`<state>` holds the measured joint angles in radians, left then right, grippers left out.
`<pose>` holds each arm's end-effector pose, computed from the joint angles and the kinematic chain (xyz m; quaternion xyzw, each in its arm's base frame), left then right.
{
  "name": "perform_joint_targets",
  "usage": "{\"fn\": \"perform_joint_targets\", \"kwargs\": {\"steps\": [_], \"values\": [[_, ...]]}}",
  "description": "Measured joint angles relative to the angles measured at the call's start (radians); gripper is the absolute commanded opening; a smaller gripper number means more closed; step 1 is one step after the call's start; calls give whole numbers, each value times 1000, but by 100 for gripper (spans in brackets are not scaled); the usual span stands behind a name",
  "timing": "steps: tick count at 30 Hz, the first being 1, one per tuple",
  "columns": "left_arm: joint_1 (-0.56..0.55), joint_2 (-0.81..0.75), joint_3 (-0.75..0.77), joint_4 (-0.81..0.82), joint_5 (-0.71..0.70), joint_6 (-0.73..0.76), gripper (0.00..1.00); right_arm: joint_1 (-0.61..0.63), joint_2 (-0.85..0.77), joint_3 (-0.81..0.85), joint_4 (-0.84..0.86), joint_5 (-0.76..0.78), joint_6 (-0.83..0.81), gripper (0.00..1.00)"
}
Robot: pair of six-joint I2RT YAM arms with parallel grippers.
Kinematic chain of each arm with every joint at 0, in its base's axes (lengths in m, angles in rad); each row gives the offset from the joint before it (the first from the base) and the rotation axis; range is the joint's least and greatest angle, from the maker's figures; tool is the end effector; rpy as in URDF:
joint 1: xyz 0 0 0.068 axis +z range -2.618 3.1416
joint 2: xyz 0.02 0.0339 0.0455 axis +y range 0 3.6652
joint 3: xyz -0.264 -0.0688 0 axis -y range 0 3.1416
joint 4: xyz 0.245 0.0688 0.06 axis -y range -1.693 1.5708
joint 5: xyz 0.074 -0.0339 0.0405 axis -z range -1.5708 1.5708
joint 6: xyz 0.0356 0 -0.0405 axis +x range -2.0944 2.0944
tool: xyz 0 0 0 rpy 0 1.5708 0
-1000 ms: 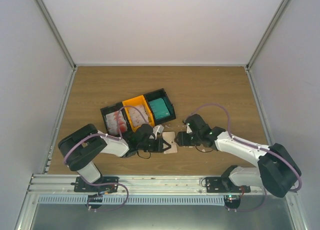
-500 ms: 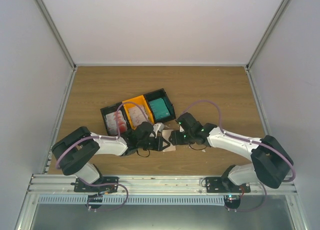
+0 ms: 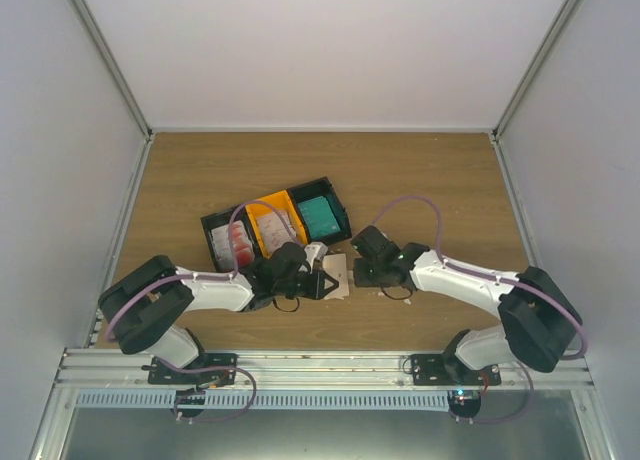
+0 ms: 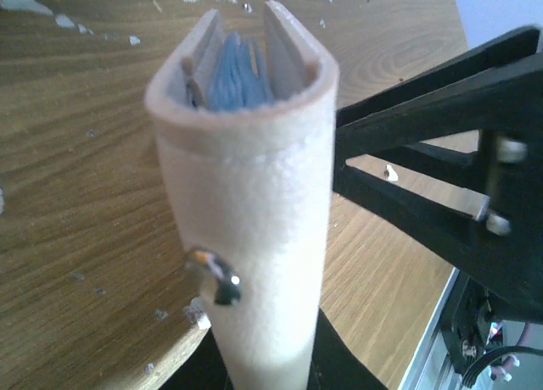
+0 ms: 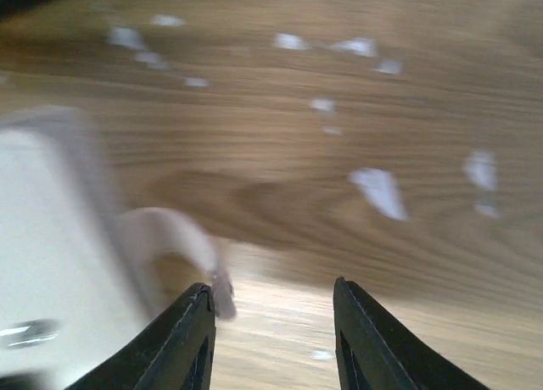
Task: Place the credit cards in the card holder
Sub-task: Open the card holder at the center of the board.
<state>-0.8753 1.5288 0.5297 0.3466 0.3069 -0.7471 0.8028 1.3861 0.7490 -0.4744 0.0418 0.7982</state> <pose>0.1697 -0.2201 0.1382 0.1243 0.8797 -0.4119 0.2022 0.1766 0.1807 0.1773 0.0025 0.9735 0.1492 0.1731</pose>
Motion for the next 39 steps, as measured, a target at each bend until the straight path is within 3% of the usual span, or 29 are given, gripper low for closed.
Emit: {"fn": "perform_joint_targets", "kwargs": {"steps": [7, 15, 23, 29, 34, 39], "values": [[1, -20, 13, -26, -34, 4, 0, -10, 13, 8, -156, 164, 20, 43], [6, -29, 13, -50, -45, 16, 0, -10, -80, -16, -45, 60, 3, 56], [6, -39, 13, -51, -43, 22, 0, -10, -88, -46, 89, -86, -24, 55], [6, -39, 13, -51, -43, 22, 0, -10, -35, -46, 101, -81, -24, 47], [6, -39, 13, -53, -43, 22, 0, -10, 10, -46, 73, -24, -14, 47], [6, -39, 13, -53, -43, 22, 0, -10, 13, -27, 34, 17, -1, 65]]}}
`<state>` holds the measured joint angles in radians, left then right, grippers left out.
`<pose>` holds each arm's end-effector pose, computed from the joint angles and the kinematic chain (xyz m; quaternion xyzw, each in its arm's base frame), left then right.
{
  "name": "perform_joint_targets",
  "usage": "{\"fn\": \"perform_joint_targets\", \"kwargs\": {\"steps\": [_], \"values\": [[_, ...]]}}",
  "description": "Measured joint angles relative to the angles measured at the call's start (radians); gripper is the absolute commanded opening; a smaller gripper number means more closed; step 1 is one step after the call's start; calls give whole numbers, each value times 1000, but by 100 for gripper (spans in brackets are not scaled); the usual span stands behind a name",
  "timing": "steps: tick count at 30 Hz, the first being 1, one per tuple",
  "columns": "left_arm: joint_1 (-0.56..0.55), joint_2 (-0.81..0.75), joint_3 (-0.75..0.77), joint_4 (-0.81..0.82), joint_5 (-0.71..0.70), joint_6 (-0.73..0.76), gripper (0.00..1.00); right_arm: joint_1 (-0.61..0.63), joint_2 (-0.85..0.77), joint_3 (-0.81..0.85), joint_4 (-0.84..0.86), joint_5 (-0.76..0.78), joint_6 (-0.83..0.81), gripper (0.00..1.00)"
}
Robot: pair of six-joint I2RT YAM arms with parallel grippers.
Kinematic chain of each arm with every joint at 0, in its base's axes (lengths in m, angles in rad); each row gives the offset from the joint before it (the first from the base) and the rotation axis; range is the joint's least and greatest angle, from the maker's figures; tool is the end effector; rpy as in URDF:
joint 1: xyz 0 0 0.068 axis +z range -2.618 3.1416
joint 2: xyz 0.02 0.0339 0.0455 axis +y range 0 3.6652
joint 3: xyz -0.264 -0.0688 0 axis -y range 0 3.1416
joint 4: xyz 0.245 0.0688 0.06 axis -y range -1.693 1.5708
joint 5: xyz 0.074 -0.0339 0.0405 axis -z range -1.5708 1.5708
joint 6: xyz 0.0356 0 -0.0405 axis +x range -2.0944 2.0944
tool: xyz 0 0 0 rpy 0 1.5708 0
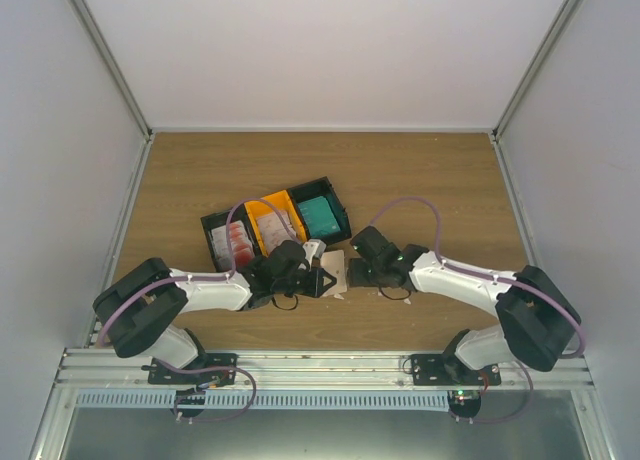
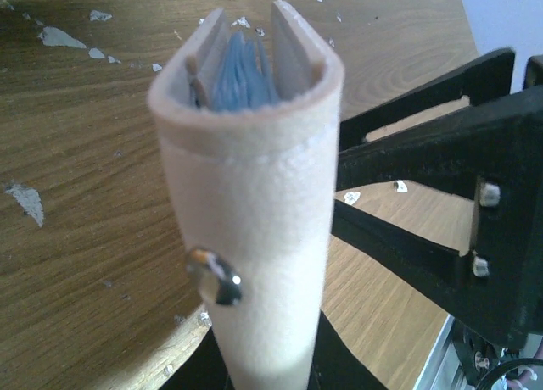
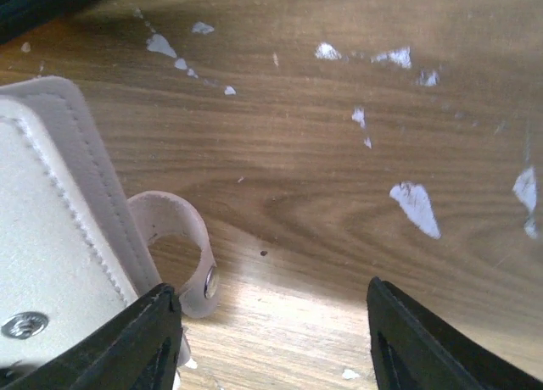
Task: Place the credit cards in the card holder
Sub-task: Open the card holder at the center of the board.
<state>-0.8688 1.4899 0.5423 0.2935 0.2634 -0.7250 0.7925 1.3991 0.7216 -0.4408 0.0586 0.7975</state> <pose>0.1714 -0.2170 0.1468 0.1218 0.8825 -0.3960 0.2223 0.1779 0.1775 0.1683 0.0090 0.9741 0.1401 0.1774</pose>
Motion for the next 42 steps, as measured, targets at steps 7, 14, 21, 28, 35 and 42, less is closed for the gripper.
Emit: {"fn": "perform_joint_targets", "kwargs": {"steps": [7, 14, 21, 28, 35, 42], "values": [[0, 0, 0, 0, 0, 0, 0, 0, -18, 25, -6, 0, -6, 68], [0, 0, 0, 0, 0, 0, 0, 0, -38, 23, 49, -42, -22, 46], [0, 0, 0, -1, 0, 0, 0, 0, 7, 3, 56, -42, -23, 21], [0, 1, 0, -1, 1, -8, 15, 0, 11, -3, 67, -45, -26, 1], [0, 3, 0, 2, 4, -42, 51, -1, -7, -2, 19, -44, -24, 1], [1, 11, 0, -5, 2, -54, 66, -19, -68, -2, -111, -40, -43, 1]]}}
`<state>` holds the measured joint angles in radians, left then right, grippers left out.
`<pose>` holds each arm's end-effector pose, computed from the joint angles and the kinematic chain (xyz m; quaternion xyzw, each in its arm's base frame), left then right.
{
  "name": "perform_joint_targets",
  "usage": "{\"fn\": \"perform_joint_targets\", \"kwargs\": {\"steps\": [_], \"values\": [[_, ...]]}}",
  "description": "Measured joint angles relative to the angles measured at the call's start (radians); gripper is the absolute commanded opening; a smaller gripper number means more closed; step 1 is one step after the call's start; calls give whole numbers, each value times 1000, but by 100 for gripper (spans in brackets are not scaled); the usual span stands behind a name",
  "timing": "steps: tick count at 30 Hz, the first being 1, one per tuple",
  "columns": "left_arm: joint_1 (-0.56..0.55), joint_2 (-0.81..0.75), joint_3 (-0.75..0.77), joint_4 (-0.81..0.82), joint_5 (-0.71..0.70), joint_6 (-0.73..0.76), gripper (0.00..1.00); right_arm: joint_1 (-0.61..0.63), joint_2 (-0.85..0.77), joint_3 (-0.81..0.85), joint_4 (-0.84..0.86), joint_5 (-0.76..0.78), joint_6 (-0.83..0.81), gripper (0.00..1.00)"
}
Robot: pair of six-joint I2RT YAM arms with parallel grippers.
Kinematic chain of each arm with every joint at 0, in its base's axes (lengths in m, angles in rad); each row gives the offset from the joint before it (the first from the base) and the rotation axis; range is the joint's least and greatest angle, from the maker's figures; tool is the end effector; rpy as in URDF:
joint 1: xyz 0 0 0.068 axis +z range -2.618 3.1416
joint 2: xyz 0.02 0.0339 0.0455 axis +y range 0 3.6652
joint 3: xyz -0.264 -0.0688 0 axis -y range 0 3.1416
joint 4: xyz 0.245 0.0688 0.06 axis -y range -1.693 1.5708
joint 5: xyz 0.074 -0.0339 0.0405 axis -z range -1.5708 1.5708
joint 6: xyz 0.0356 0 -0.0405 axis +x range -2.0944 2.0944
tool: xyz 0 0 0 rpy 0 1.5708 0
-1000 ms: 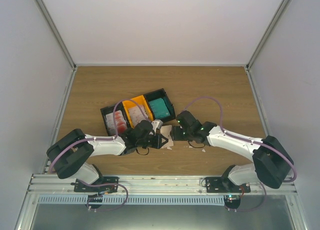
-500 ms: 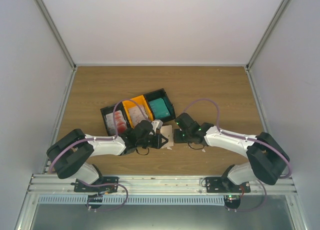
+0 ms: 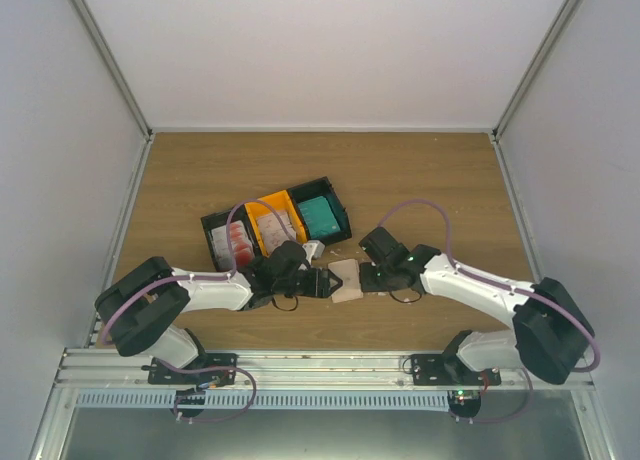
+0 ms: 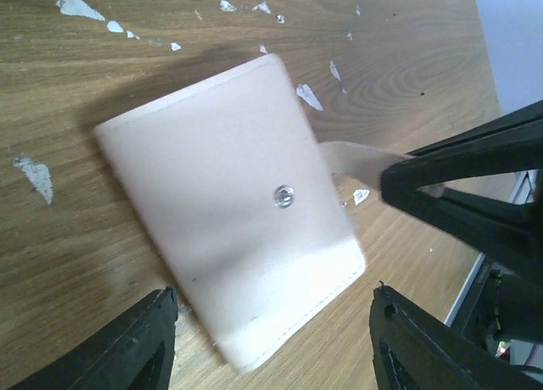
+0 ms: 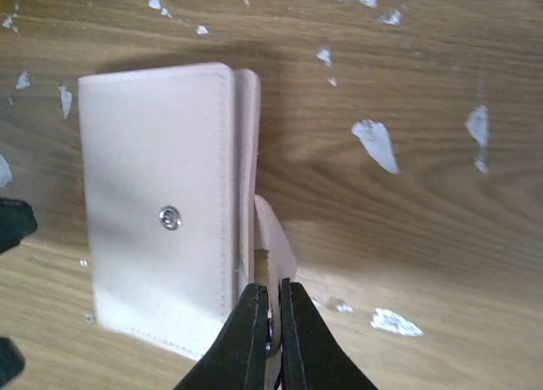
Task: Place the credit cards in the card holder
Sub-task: Open the card holder at the center of the board.
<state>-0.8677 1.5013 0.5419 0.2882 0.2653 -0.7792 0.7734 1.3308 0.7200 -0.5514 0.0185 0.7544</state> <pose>0.1715 -0.2168 0.1433 0.0969 0.8892 -0.3971 0.2056 0.1693 0.1643 0.1780 -0.0074 0.9791 0.1338 0.1528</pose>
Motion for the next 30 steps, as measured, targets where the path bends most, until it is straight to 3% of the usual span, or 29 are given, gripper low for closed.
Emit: {"fn": "perform_joint_targets", "kwargs": {"steps": [13, 19, 30], "values": [[5, -4, 0, -48, -43, 2, 70, -28, -90, 130, -147, 2, -69, 1], [5, -19, 0, -55, -56, 4, 53, -29, -93, 168, -140, -45, -101, 1], [6, -27, -2, -61, -84, 9, 43, -29, -72, 167, -134, 41, -112, 1]]}}
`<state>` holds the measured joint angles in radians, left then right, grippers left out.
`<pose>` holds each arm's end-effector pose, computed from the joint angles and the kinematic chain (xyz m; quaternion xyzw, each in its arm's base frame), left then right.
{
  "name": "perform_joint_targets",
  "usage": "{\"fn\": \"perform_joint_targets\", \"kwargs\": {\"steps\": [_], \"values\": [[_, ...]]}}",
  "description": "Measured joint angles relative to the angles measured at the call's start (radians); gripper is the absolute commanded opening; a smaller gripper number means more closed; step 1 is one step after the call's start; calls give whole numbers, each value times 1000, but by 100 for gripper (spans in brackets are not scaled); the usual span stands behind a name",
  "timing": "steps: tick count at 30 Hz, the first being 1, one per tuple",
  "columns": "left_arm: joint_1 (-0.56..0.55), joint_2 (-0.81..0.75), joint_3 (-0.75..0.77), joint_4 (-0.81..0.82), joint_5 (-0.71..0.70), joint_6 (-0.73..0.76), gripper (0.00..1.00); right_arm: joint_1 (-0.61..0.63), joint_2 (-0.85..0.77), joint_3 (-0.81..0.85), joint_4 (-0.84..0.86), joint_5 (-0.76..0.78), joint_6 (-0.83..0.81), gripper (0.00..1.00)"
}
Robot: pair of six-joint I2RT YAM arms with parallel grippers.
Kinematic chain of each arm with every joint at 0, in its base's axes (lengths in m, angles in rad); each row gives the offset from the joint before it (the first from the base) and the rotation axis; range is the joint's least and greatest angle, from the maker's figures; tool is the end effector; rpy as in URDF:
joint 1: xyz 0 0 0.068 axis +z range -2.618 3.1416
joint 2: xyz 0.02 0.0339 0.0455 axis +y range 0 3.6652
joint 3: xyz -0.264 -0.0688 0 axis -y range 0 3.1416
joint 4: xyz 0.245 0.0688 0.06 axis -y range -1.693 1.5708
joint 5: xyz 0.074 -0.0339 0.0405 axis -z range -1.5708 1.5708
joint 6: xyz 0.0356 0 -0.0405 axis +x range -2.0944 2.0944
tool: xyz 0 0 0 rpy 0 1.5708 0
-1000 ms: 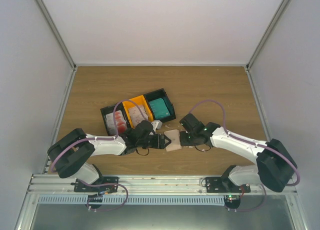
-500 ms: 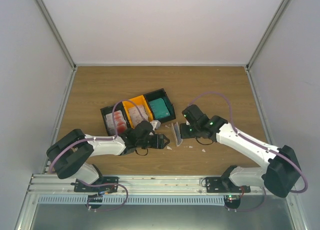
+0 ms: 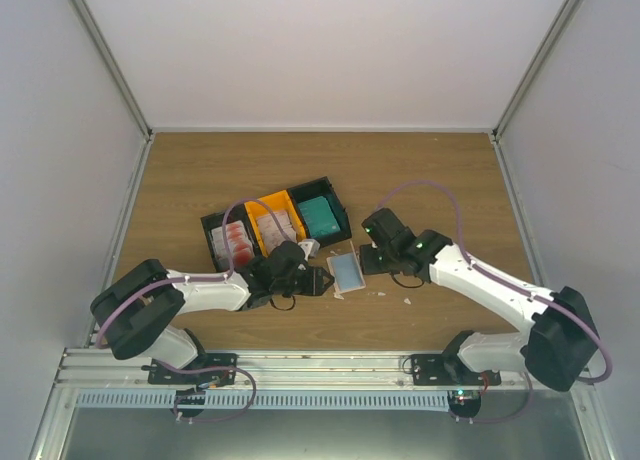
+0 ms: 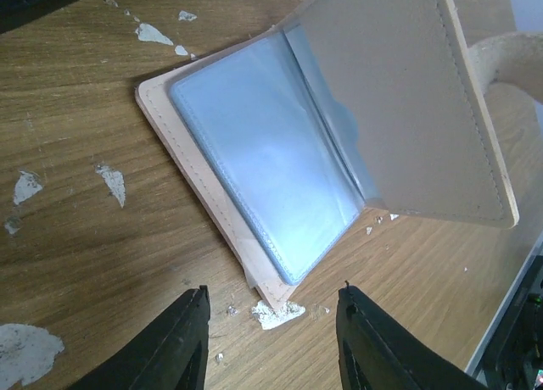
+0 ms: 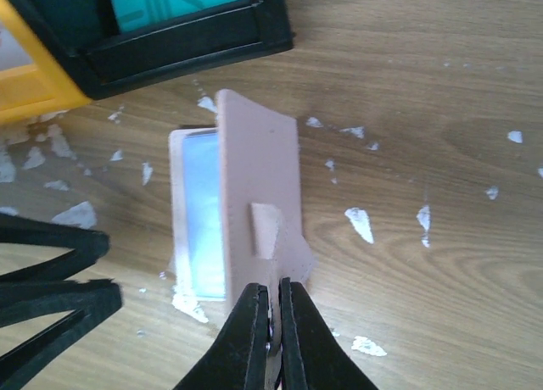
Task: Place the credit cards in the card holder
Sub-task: Open the card holder at the center of the board.
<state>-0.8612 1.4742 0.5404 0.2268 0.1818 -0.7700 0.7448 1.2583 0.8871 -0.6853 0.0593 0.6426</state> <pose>0.1719 -0.2101 0.1442 0.0792 0.9018 -0.3600 0.2257 0.1799 0.1630 0.2364 -0.0418 0.9658 0.1405 0.2138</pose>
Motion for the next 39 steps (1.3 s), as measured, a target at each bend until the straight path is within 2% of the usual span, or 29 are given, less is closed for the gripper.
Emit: {"fn": "perform_joint_targets", "kwargs": {"steps": [11, 24, 27, 34, 39], "values": [[4, 11, 4, 5, 12, 3, 33, -14, 73, -24, -19, 169, 8, 0], [6, 183, 153, 84, 111, 3, 30, -72, 140, -84, -14, 277, 47, 1], [6, 246, 201, 108, 142, 4, 29, -86, 148, -90, -10, 280, 47, 5], [6, 324, 265, 113, 176, 5, 29, -105, 145, -92, -2, 272, 43, 27], [6, 349, 305, 113, 204, 6, 28, -116, 77, -76, -2, 229, 33, 31]]}}
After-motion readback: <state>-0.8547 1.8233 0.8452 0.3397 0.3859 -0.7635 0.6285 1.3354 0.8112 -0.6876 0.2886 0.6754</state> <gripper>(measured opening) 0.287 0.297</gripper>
